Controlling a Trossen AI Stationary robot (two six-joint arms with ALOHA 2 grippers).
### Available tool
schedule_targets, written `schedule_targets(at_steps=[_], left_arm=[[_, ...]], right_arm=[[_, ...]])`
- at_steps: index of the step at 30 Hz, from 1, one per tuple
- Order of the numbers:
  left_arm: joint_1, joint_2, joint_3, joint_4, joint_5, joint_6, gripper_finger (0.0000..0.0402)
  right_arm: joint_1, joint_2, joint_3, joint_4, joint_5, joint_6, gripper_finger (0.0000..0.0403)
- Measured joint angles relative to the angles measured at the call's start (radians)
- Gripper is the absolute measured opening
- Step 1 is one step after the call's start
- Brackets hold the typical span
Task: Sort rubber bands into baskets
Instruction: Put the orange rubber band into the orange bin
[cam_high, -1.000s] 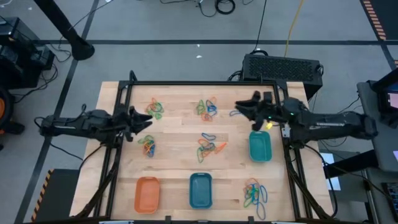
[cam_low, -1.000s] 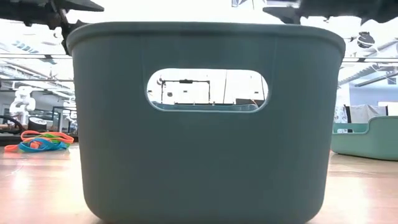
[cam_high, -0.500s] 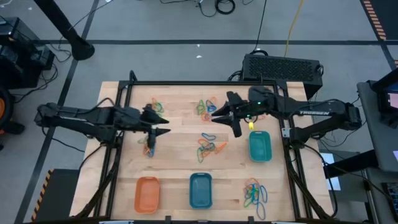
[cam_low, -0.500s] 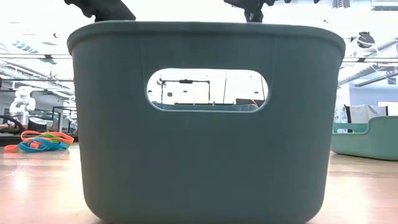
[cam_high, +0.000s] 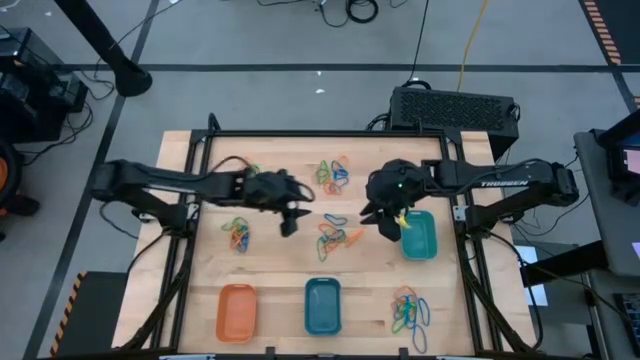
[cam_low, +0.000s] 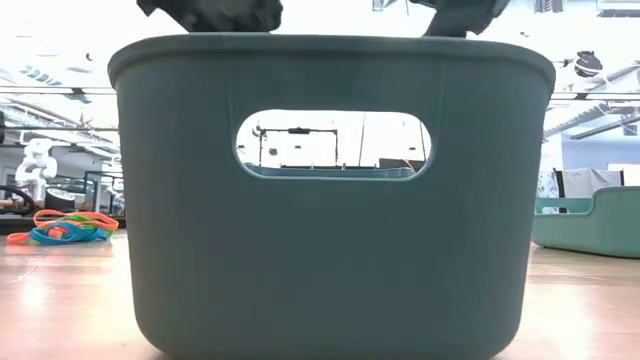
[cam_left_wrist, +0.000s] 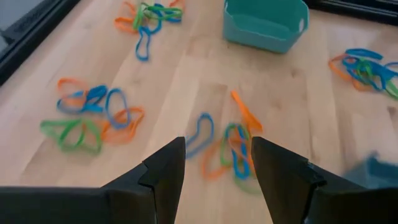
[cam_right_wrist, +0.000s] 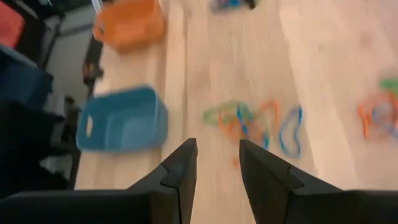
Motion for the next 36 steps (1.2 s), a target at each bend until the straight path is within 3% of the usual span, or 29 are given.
schedule_targets(at_steps=[6,15,25,36], left_arm=[[0.008,0.205,0.095,0.070,0.008,0.080,0.0192],[0.007,0.432,0.258,0.157,0.042,0.091,0.0192],[-0.038,0.651,0.398,0.156,0.046,0.123,0.0192],[-0.074,0.738,0.431,0.196,-0.012,0.119,0.0192]], right_arm=[[0.031,0.000,0.000,-0.186,0.001,-0.050,0.0114],[0.088,0.000,0.000,-0.208,0.012,0.015,0.0114],[0.250,-0.017,-0.001,-0.312,0.161,0.358,0.0114],[0.386,-0.029,-0.001,-0.310,0.395,0.391,0.0114]])
